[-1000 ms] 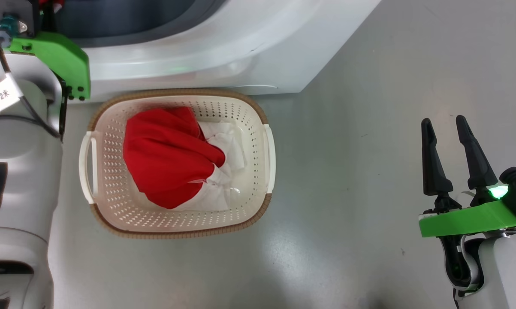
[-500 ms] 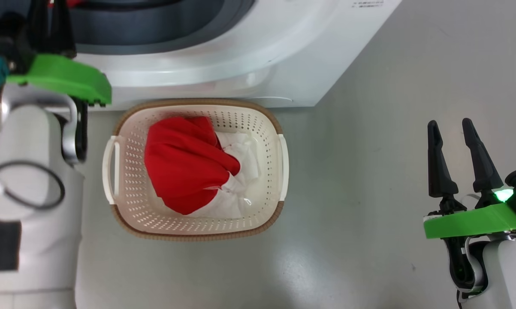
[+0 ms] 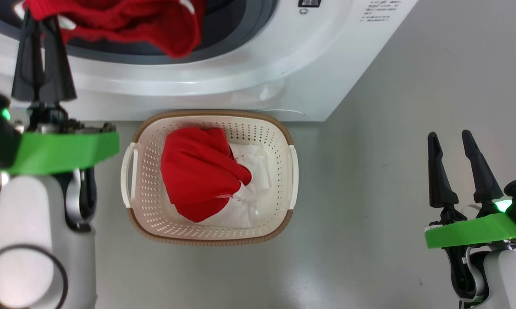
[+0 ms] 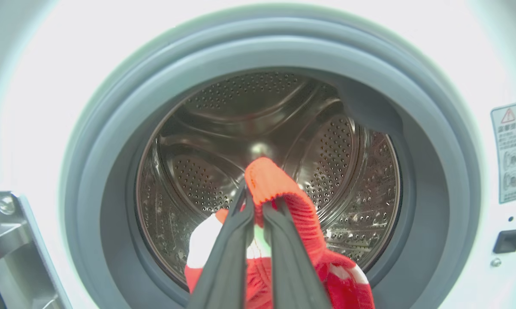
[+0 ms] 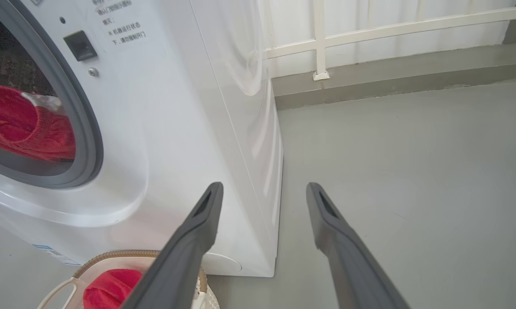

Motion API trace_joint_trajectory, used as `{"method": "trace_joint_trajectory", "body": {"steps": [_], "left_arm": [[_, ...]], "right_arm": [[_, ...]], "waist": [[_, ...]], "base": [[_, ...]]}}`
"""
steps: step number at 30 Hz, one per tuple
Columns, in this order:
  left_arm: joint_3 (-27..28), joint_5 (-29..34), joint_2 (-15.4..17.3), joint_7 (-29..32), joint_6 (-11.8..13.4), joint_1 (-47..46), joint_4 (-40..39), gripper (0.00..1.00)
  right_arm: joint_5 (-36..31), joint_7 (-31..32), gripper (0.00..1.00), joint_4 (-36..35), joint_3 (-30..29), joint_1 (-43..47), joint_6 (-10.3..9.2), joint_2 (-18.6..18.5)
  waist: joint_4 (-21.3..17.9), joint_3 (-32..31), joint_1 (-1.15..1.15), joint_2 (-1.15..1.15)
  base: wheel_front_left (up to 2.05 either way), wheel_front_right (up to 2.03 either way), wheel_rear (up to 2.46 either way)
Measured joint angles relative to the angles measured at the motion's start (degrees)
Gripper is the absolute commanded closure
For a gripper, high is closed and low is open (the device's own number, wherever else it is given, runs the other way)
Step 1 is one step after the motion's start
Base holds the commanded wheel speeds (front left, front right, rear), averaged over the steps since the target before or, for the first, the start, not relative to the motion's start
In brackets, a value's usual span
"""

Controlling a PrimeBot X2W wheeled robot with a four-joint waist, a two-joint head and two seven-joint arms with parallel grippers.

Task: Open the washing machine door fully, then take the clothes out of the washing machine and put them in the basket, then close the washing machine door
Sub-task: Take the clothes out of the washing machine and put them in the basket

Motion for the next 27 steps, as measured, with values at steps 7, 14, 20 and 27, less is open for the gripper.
{"method": "trace_joint_trajectory", "body": {"steps": [7, 14, 20, 27], "left_arm": [[0.0, -0.7, -0.3, 0.0, 0.1, 5.1, -11.0, 1.0], [-3.0, -2.5, -0.4, 0.0, 1.6, 9.2, -12.1, 1.0], [-4.7, -3.3, -0.4, 0.0, 1.6, 10.6, -3.9, 1.0], [-6.7, -5.2, -0.4, 0.0, 0.9, 10.6, 9.0, 1.0]], "right_arm": [[0.0, 0.0, 0.0, -0.1, 0.0, 0.1, 0.0, 0.0], [0.0, 0.0, 0.0, -0.2, 0.0, 0.1, 0.0, 0.0], [0.0, 0.0, 0.0, -0.4, 0.2, 0.0, 0.0, 0.0], [0.0, 0.0, 0.0, -0.4, 0.7, -0.2, 0.0, 0.1]], "waist": [[-0.1, -0.1, 0.0, 0.0], [-0.1, 0.7, 0.0, 0.0], [-0.3, 2.2, 0.0, 0.0], [-0.9, 4.0, 0.0, 0.0]], "base": [[0.0, 0.0, 0.0], [0.0, 0.0, 0.0], [0.0, 0.0, 0.0], [0.0, 0.0, 0.0]]}}
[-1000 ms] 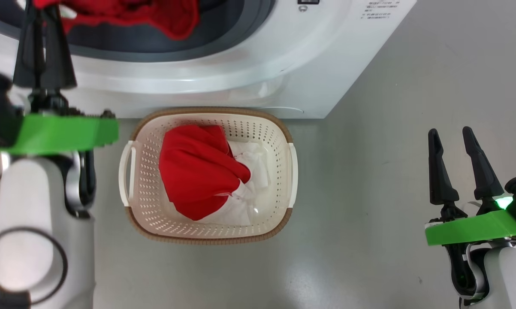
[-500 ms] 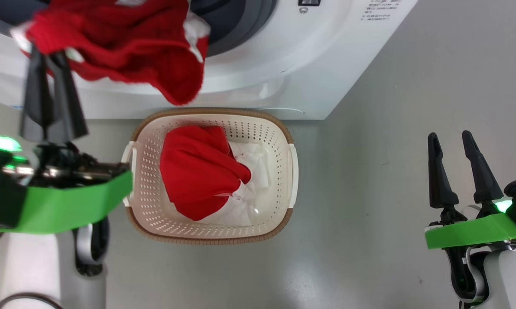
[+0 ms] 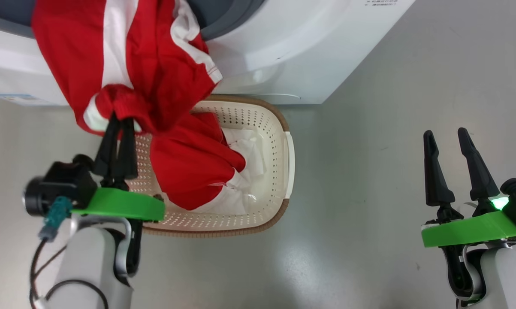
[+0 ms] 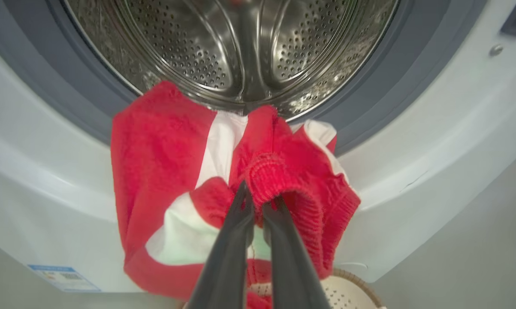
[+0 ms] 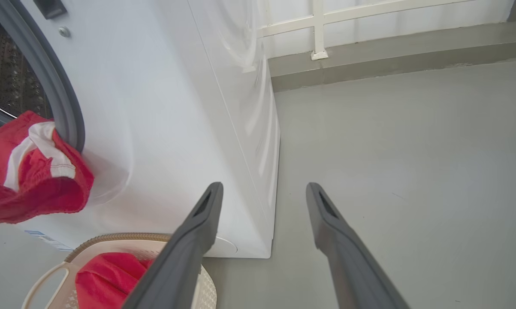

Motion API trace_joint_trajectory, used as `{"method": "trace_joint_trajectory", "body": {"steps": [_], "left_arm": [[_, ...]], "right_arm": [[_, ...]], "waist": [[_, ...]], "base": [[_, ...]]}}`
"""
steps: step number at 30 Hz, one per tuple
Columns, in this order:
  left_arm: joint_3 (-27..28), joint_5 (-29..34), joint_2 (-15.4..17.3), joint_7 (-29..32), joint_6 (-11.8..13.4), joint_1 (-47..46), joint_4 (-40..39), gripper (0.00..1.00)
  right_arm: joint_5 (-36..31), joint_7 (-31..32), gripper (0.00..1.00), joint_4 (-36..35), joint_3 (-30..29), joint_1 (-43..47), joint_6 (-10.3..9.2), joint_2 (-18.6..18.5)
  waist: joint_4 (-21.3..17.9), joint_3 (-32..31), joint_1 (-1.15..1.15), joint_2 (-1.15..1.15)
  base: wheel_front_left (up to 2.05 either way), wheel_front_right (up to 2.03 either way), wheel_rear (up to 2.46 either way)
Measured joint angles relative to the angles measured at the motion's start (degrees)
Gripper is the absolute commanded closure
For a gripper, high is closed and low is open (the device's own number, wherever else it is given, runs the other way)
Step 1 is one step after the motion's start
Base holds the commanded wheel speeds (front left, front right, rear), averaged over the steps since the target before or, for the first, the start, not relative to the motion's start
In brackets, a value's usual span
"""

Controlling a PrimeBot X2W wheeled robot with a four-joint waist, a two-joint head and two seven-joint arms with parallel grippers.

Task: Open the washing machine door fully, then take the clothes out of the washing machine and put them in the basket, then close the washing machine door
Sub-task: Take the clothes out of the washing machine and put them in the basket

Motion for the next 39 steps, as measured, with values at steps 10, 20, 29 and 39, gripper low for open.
{"method": "trace_joint_trajectory", "body": {"steps": [10, 20, 29, 39], "left_arm": [[-0.5, 2.8, 0.0, 0.0, -2.0, -5.3, 18.5, 1.0], [1.4, 4.7, 0.6, 0.0, -3.0, -13.9, 32.9, 0.98], [2.7, 5.8, 1.3, 0.0, -3.0, -16.9, 35.7, 0.0], [3.9, 5.7, 0.6, 0.0, -3.5, -16.0, 30.6, 0.0]], "right_arm": [[0.1, 0.0, 0.0, -0.1, 0.6, -1.4, 0.0, 0.2], [0.7, 0.0, 0.0, -0.2, 2.2, -2.6, 0.0, 0.2], [1.2, 0.0, 0.0, -0.3, 2.2, -3.4, 0.0, 0.2], [0.6, 0.0, 0.0, -0.3, 1.1, -3.4, 0.0, 0.2]], "waist": [[-1.0, 2.4, 0.0, 0.0], [-3.1, 4.5, 0.0, 0.0], [-4.4, 6.0, 0.0, 0.0], [-2.9, 5.1, 0.0, 0.0]], "base": [[0.0, 0.0, 0.0], [0.0, 0.0, 0.0], [0.0, 0.0, 0.0], [0.0, 0.0, 0.0]]}}
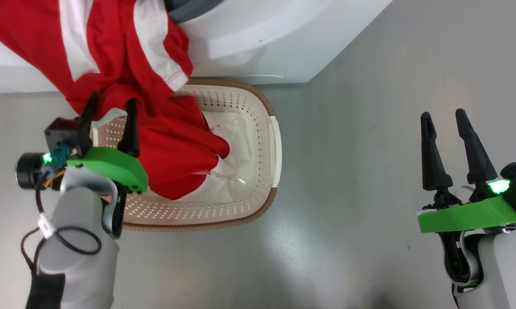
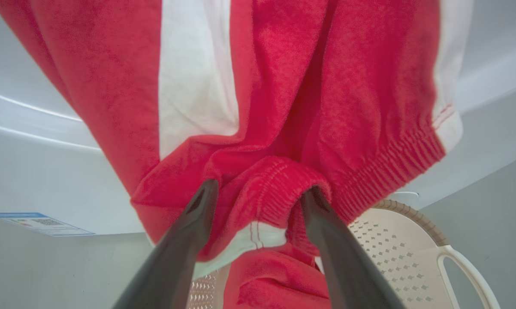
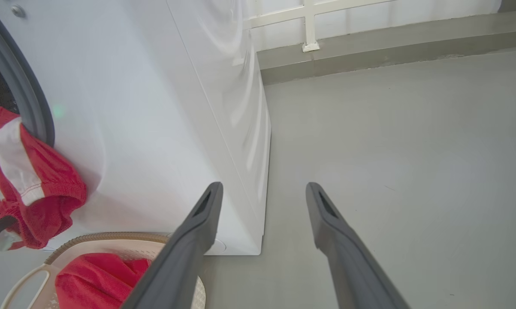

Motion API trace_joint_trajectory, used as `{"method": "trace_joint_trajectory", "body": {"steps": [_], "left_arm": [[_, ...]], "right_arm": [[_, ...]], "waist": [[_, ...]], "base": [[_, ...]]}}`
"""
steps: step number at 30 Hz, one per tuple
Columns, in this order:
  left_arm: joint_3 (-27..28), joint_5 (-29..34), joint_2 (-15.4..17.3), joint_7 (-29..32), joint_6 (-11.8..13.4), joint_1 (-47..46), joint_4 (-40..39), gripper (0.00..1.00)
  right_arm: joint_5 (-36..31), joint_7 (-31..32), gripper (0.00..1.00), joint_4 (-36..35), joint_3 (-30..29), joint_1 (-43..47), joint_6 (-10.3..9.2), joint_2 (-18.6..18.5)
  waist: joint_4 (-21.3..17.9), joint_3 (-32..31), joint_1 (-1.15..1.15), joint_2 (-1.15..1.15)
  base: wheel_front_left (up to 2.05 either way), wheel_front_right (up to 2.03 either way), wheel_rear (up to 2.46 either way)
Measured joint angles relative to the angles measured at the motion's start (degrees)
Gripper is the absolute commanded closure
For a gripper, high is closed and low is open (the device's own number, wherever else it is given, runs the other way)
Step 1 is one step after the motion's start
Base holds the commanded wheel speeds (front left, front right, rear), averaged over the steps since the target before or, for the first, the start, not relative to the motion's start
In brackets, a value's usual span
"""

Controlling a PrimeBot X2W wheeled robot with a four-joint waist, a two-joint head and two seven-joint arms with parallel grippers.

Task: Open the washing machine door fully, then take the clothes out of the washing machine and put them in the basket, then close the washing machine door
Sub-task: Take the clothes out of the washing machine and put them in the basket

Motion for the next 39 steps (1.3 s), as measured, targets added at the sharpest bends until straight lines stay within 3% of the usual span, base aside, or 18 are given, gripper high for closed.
{"method": "trace_joint_trajectory", "body": {"steps": [23, 39], "left_arm": [[-0.7, -3.9, -0.8, 0.0, -0.8, 17.3, -22.8, 0.0], [-1.7, -5.7, -0.7, 0.0, 0.2, 29.7, -35.5, 0.0]], "right_arm": [[-1.0, 0.0, 0.0, 0.9, -0.2, 3.4, 0.0, -1.6], [-1.0, 0.0, 0.0, 1.0, -0.3, 6.0, 0.0, -2.1]], "waist": [[5.0, -7.1, 0.0, 0.0], [4.9, -9.6, 0.0, 0.0]], "base": [[0.0, 0.0, 0.0], [0.0, 0.0, 0.0]]}}
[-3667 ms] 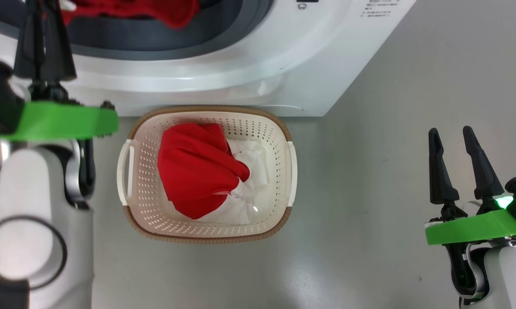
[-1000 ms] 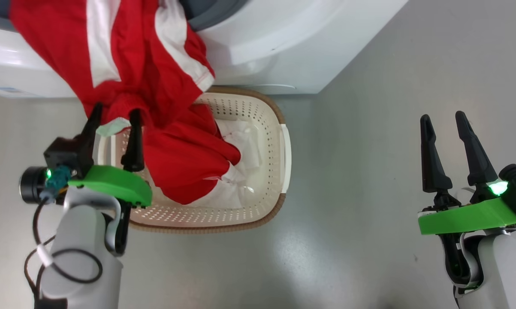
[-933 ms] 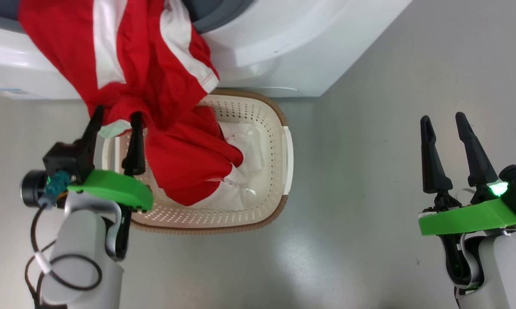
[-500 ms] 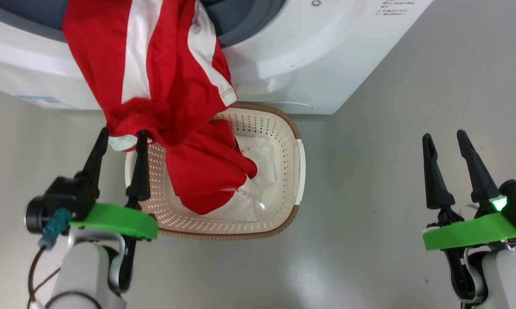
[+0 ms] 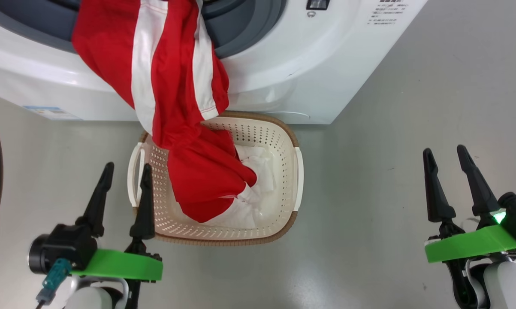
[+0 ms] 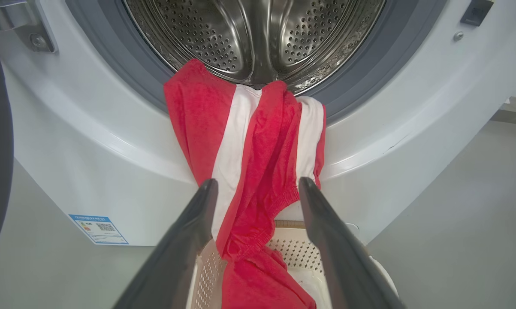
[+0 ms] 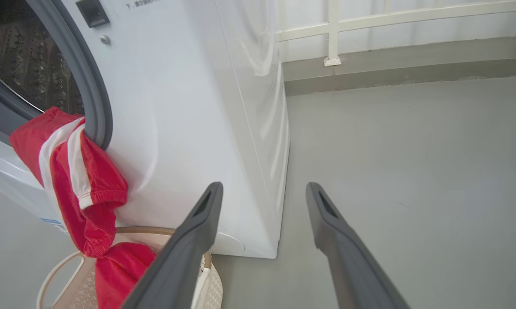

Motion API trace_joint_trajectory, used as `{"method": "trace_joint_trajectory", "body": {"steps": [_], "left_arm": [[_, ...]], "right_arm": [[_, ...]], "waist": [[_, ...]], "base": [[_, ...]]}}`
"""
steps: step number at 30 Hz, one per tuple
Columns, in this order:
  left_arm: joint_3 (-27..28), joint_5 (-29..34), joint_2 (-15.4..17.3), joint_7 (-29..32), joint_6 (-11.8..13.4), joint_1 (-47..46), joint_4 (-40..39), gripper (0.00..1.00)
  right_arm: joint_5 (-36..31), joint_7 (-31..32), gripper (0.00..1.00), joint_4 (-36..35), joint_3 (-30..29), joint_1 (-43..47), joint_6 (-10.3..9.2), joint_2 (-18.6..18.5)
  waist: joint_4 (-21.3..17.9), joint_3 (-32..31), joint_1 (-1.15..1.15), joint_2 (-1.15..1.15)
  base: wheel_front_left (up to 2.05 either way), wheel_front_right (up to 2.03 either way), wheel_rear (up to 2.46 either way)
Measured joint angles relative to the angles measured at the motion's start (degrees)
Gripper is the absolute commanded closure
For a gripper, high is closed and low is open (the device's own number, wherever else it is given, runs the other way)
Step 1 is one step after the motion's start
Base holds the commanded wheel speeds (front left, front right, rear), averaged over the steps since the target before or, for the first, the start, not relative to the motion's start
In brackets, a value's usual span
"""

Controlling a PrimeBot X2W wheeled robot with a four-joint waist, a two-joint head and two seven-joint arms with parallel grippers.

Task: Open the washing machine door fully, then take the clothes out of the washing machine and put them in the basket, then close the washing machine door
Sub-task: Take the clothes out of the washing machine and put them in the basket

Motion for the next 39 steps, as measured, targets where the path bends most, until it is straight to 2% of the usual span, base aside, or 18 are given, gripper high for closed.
{"method": "trace_joint_trajectory", "body": {"steps": [12, 19, 26, 33, 39], "left_arm": [[-1.2, -0.3, 0.2, 0.0, 0.7, -0.1, -1.2, 0.0], [-2.7, 0.7, 0.2, 0.0, 0.4, -8.0, 1.2, 0.0], [-4.4, 2.8, 0.1, 0.0, -0.6, -22.4, 13.0, 0.0], [-5.8, 2.6, 0.7, 5.6, -1.2, -37.8, 25.0, 0.0], [-7.3, 2.4, 1.3, 10.0, -1.6, -46.4, 33.8, 0.0]], "right_arm": [[0.0, 0.0, 0.0, -0.1, -0.2, 0.4, 0.0, 0.1], [0.0, 0.0, 0.0, -0.3, -0.3, 0.1, 0.0, 0.2], [0.0, 0.0, 0.0, -0.4, -0.2, -0.6, 0.0, 0.3], [0.0, 0.0, 0.0, -0.6, 0.1, -2.8, 0.0, 0.6], [0.0, 0.0, 0.0, -0.6, 0.2, -3.2, 0.0, 1.1]], "waist": [[-0.4, 0.7, 0.0, 0.0], [0.0, 1.9, 0.0, 0.0], [0.3, 3.6, 0.0, 0.0], [0.0, 5.5, 0.0, 0.0], [-0.8, 6.7, 0.0, 0.0]], "base": [[0.0, 0.0, 0.0], [0.0, 0.0, 0.0], [0.0, 0.0, 0.0], [0.0, 0.0, 0.0], [0.0, 0.0, 0.0]]}}
